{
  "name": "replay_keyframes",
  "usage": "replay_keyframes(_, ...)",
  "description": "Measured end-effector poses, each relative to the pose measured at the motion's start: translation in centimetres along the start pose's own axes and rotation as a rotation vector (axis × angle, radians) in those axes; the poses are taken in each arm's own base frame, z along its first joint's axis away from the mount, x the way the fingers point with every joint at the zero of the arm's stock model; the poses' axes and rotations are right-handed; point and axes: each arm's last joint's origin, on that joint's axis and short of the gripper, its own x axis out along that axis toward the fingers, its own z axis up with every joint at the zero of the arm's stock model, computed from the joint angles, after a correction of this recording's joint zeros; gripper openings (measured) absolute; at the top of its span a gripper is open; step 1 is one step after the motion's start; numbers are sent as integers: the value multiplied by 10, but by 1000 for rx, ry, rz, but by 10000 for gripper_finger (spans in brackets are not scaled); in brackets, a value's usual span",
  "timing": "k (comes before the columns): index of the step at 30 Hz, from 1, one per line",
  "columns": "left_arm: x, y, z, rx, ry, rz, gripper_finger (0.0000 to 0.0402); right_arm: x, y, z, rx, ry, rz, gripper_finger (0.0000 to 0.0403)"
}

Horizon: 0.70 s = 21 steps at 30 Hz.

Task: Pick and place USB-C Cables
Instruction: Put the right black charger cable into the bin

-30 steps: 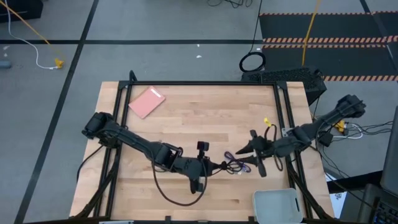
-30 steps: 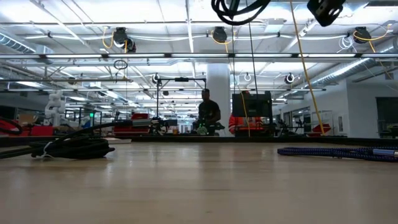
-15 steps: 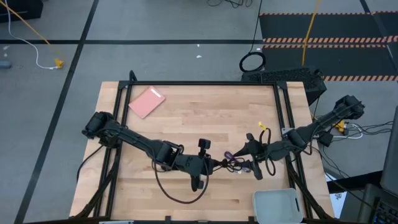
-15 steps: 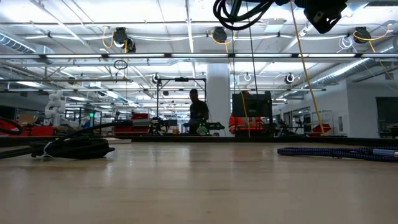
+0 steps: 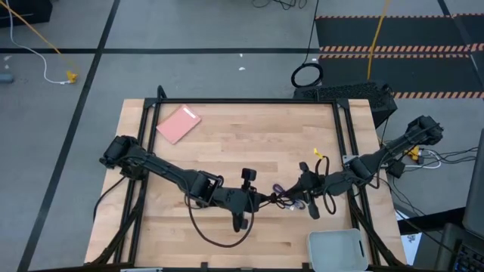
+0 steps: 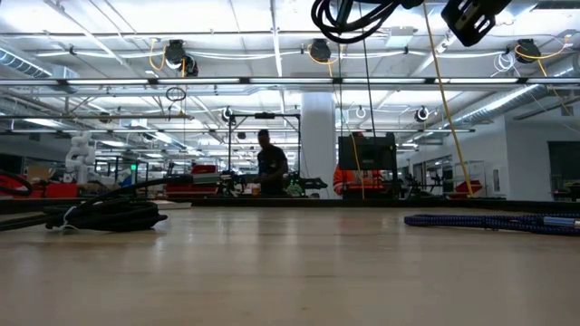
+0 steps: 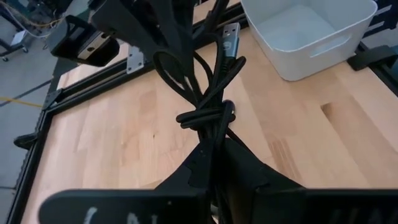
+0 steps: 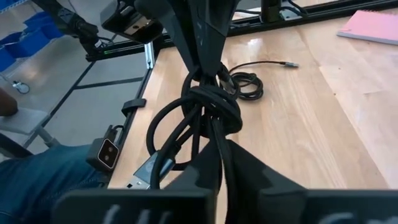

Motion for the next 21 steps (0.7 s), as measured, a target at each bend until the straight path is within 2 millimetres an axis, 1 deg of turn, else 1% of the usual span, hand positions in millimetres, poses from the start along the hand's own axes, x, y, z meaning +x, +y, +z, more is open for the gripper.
replay_keyframes(3,0,0,0,-59,-3,-4,53,0,0,0,-2,0,-1,4)
replay_keyframes(7,-1,0,2,-108,-13,-8,112,-1,0,1,-1,-5,2,3)
replay_keyframes(12,-11,-5,16,-148,-50,-24,172,-11,1,4,22,-33,26,1)
replay_keyframes(16,-21,-12,27,-142,-82,-44,196,-20,5,4,44,-31,61,1)
replay_keyframes(19,-29,-16,33,-134,-81,-61,201,-27,10,0,77,-8,92,1)
replay_keyframes(21,-32,-20,33,-125,-62,-72,202,-32,13,-4,116,36,131,0)
